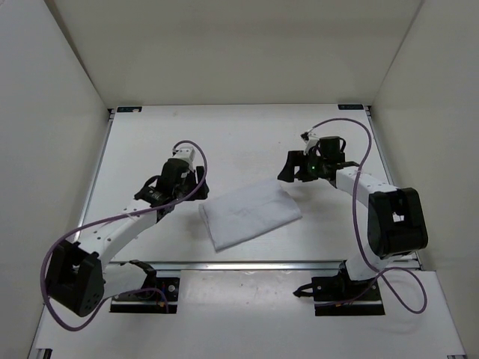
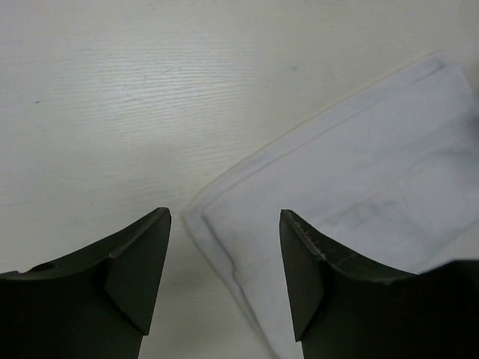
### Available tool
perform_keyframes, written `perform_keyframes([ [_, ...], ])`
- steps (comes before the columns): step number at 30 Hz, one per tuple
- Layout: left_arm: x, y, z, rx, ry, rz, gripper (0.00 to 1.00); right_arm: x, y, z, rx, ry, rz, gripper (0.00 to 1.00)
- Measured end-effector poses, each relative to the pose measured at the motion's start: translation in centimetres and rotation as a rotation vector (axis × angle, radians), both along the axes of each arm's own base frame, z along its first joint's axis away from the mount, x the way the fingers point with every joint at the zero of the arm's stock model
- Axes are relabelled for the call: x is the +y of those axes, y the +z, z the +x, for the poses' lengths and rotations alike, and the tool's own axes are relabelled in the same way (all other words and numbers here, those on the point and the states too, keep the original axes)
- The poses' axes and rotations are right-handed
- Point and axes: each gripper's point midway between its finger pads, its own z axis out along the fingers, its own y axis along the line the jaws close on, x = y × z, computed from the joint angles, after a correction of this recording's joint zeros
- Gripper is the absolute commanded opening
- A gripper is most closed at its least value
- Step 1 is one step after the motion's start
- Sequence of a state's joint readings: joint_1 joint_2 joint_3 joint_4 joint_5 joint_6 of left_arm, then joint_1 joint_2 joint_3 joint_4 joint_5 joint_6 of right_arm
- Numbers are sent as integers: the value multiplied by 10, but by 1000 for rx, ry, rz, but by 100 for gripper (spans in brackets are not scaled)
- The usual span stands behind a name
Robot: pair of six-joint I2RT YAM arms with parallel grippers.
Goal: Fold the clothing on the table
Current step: Fold the skirt
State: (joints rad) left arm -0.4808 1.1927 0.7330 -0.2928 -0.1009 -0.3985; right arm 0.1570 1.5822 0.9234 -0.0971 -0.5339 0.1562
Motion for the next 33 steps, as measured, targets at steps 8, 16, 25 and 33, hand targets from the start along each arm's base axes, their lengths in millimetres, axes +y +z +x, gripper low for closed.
perform_keyframes([
  [8, -50, -17, -33, 90, -171, -45, 64, -12, -45, -41, 206, 2, -67, 74],
  [16, -49, -63, -63, 261, -185, 7, 58, -1, -60, -54, 267, 37, -84, 51],
  [25, -41, -80, -72, 329, -153, 27, 34, 8, -71, -49, 319, 41, -87, 11],
  [33, -41, -92, -70, 368, -150, 40, 0, 8, -74, -48, 357, 32, -103, 0],
])
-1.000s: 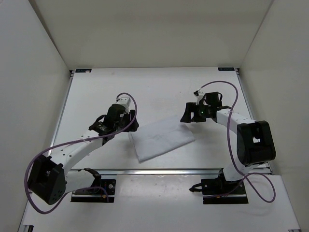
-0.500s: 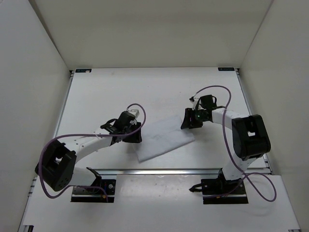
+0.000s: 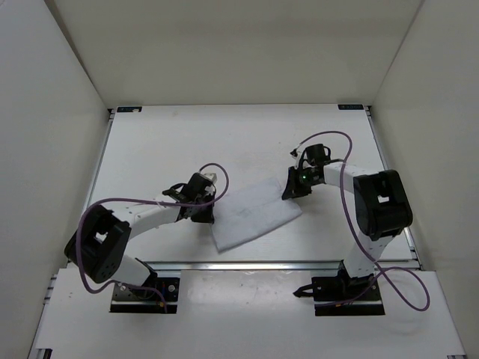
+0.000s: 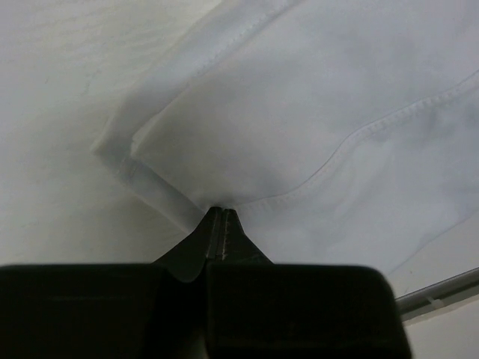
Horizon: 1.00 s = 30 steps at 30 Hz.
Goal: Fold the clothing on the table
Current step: Fold the skirt
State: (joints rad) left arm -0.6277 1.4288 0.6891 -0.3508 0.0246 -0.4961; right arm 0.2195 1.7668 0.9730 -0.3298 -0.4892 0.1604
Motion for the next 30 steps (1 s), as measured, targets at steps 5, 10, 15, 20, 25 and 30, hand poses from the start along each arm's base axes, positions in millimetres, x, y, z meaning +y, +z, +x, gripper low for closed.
perform_keyframes([
  [5, -20, 0, 17, 8, -28, -15, 0, -10, 4, 14, 16, -12, -50, 0],
  [10, -47, 0, 41, 9, -54, -60, 0, -13, 39, 55, -55, -10, -86, 0],
  [15, -78, 0, 67, -7, -80, -115, 0, 14, 110, 103, -221, 43, -72, 0],
  [20, -104, 1, 95, -11, -93, -180, 0, 61, 149, 102, -317, 149, -44, 0],
  [25, -117, 1, 117, -6, -83, -234, 0, 89, 117, 57, -223, 245, -24, 0],
  [30, -118, 2, 128, -1, -68, -268, 0, 89, 73, 8, -53, 250, 25, 0],
])
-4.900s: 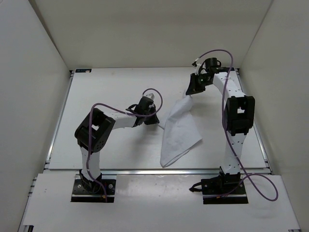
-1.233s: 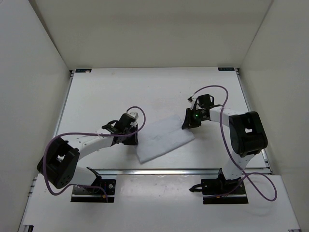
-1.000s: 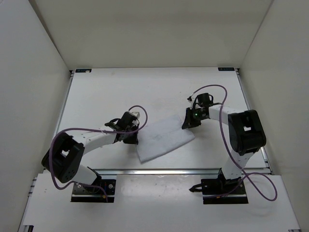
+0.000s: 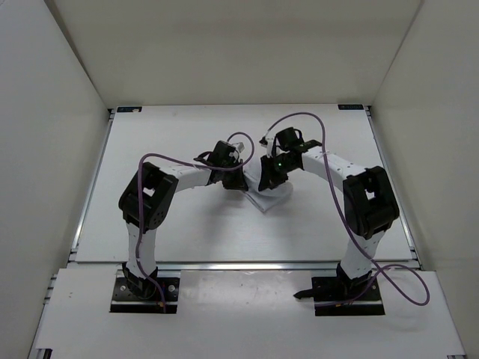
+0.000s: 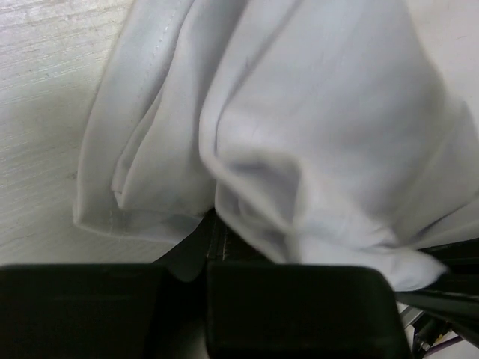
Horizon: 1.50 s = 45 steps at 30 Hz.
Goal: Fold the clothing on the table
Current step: Fold the skirt
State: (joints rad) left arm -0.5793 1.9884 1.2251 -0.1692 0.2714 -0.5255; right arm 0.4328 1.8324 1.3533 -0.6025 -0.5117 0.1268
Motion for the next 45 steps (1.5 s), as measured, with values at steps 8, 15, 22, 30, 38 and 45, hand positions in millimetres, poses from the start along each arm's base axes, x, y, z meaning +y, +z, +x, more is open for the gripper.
perform_keyframes([
  [8, -1, 0, -1, 2, 6, -24, 0, 15, -10, -13, 46, -28, 101, 0],
  [15, 3, 0, -2, -7, 35, -62, 0, 29, -2, 2, -22, -21, 114, 0],
  [22, 5, 0, -4, -11, 47, -81, 0, 28, 1, 35, -121, -40, 39, 0],
  [30, 6, 0, -4, -10, 49, -85, 0, 32, -21, 23, -115, -6, -51, 0],
  [38, 6, 0, -4, -8, 49, -86, 0, 31, -35, 6, -54, 25, -114, 60],
  [45, 12, 0, -5, 4, 51, -91, 0, 12, -3, 16, -109, -17, -109, 69],
])
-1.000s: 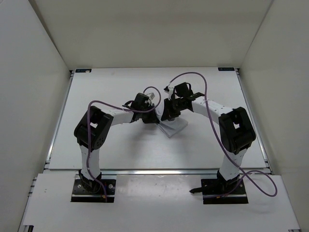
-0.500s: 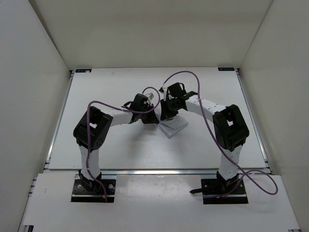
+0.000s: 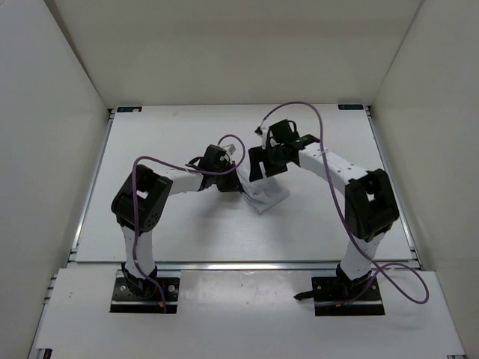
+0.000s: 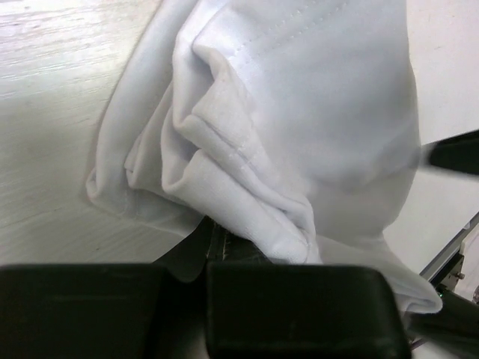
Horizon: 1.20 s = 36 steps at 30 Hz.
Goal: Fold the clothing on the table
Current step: Fold the skirt
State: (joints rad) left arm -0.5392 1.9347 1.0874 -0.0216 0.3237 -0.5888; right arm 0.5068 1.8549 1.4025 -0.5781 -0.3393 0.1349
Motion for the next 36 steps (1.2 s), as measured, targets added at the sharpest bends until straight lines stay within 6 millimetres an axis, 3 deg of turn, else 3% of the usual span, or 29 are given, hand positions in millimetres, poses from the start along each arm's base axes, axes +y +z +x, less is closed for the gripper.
perform_keyframes([
  [2, 3, 0, 0, 4, 2, 1, 0, -11, 29, 11, -65, -44, 42, 59],
  [4, 8, 1, -2, 8, 8, 6, 1, -23, 61, 21, -151, -89, 92, 41],
  [5, 12, 2, -4, 12, 13, 9, 4, -30, 73, 24, -185, -109, 115, 26],
  [8, 29, 5, -13, 28, 30, 26, 12, -47, 90, 24, -238, -160, 153, 1],
  [11, 44, 16, -18, 27, 46, 38, 39, -43, 63, 13, -174, -157, 149, 0],
  [15, 58, 43, -12, -18, 73, 20, 49, -22, 2, -24, -2, -98, 102, 1],
  [18, 70, 67, -10, -68, 99, 0, 52, -4, -20, -52, 83, -44, 98, 0],
  [21, 81, 85, -10, -112, 124, -19, 48, 15, -16, -58, 87, -3, 148, 0],
  [24, 79, 93, -11, -133, 122, -31, 39, 26, -14, -57, 82, 16, 185, 0],
  [29, 54, 76, -26, -92, 54, -33, 20, 27, -24, -58, 105, 17, 182, 0],
  [36, 14, 47, -54, -10, -50, -48, 9, 22, -35, -60, 116, 12, 188, 0],
])
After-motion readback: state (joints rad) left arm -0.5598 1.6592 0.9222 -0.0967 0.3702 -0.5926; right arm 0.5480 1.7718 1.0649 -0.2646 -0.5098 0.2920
